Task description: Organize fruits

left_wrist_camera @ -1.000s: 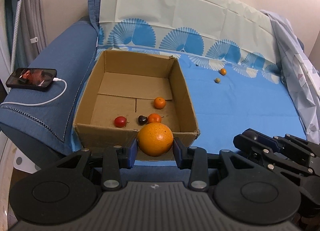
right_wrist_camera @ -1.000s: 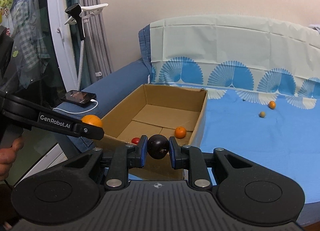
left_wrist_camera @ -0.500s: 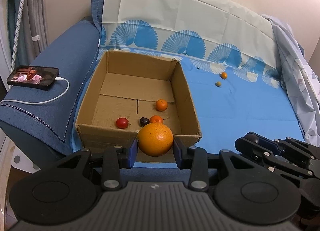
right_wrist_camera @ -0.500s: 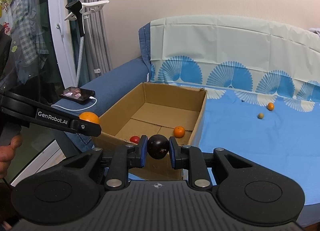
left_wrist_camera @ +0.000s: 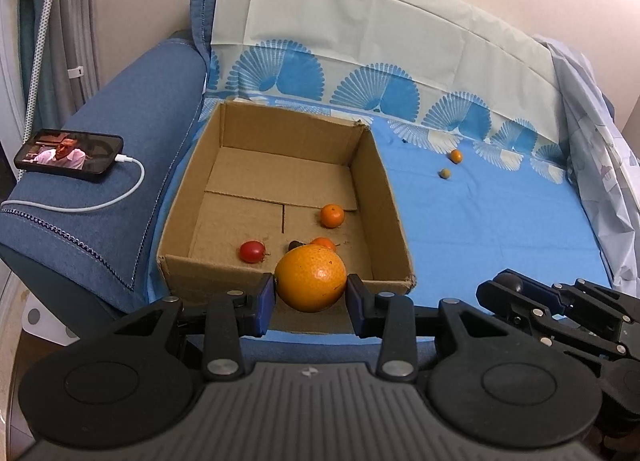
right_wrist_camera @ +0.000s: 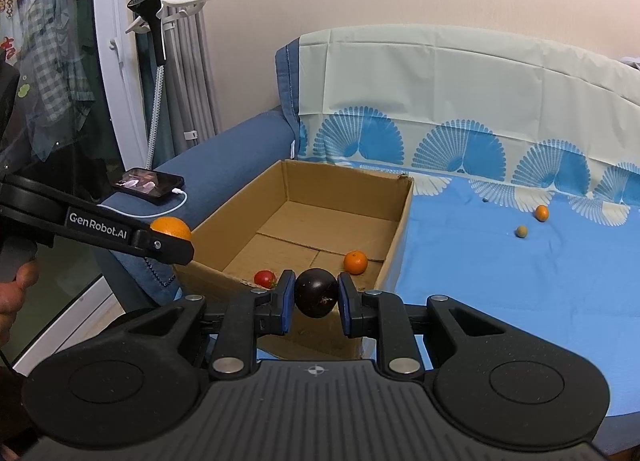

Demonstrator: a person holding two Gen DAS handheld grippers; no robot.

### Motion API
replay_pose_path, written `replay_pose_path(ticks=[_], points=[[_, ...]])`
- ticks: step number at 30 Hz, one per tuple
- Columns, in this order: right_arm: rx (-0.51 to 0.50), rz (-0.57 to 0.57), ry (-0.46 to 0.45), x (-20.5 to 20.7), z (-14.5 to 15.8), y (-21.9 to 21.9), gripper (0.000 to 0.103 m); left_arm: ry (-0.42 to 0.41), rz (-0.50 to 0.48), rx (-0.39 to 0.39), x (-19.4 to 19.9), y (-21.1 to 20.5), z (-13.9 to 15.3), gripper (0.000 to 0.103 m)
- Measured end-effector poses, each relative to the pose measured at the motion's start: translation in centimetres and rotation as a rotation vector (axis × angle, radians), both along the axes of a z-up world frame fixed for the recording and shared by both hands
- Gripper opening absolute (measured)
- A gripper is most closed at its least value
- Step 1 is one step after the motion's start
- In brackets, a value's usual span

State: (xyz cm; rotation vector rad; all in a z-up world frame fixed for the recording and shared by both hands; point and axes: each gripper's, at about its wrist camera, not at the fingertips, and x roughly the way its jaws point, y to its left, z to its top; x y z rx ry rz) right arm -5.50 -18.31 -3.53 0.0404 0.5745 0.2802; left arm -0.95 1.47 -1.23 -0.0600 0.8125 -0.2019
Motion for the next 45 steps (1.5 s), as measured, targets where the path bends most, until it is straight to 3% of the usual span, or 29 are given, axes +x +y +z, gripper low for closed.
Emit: replay_pose_path(ticks=[22,45], points=[[-0.025,0.018,0.024,6.4,-0.9,1.7,0.024,-0.004,0.064,-0.016,6.8,2.1,-0.3,0.042],[-0.037,0.044,0.121,17.1,-6.8,4.0,0.024,0.113,0.088,0.038,16.7,1.6,-6.7,0.042]])
